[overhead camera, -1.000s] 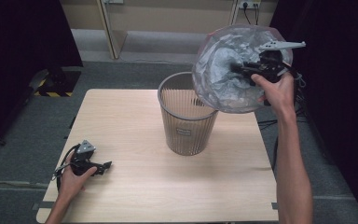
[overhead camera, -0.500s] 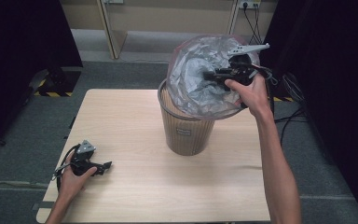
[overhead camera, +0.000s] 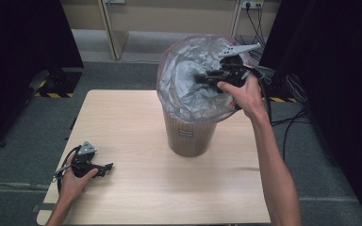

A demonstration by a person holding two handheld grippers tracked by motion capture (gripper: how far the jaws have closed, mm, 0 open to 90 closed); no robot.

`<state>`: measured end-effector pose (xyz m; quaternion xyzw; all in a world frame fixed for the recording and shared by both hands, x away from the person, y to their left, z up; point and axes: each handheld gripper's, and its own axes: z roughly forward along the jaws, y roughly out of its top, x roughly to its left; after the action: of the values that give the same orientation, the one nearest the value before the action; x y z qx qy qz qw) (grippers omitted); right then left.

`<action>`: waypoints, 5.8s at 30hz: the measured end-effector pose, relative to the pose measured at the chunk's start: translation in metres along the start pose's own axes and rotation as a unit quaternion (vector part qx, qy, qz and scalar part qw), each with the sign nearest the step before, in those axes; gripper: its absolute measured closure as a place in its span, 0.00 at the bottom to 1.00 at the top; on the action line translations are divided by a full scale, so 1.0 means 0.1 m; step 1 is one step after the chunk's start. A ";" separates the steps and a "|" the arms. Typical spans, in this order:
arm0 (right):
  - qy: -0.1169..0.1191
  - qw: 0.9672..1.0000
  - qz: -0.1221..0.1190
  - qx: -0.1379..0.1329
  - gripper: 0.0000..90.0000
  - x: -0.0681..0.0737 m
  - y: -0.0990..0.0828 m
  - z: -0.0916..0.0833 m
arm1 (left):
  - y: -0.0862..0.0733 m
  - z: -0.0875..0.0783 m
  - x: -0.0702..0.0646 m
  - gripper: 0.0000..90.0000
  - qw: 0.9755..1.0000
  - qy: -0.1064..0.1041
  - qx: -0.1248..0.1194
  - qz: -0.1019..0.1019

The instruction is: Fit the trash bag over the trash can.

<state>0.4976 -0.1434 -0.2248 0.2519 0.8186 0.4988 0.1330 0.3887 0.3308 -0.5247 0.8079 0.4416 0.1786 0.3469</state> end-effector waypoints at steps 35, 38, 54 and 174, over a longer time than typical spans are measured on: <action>-0.118 0.991 0.054 -0.028 0.45 -0.38 -0.17 -0.29 | 0.01 0.01 -0.03 0.00 1.000 -0.012 0.000 0.010; -0.134 0.988 0.069 -0.035 0.45 -0.48 -0.20 -0.34 | 0.02 0.01 -0.05 0.00 1.000 -0.015 0.000 0.008; -0.169 0.980 0.100 -0.032 0.46 -0.86 -0.34 -0.33 | 0.49 -0.31 -0.44 0.15 0.989 -0.073 -0.129 0.030; -0.103 0.986 0.118 0.053 1.00 -1.28 -1.04 0.58 | 1.77 0.17 -1.01 0.99 0.975 -0.160 -0.153 0.034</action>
<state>0.6029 -0.2091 -0.3480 0.4031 0.7903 0.4386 0.1433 0.4484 0.1742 -0.4077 0.7777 0.3201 0.1241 0.5266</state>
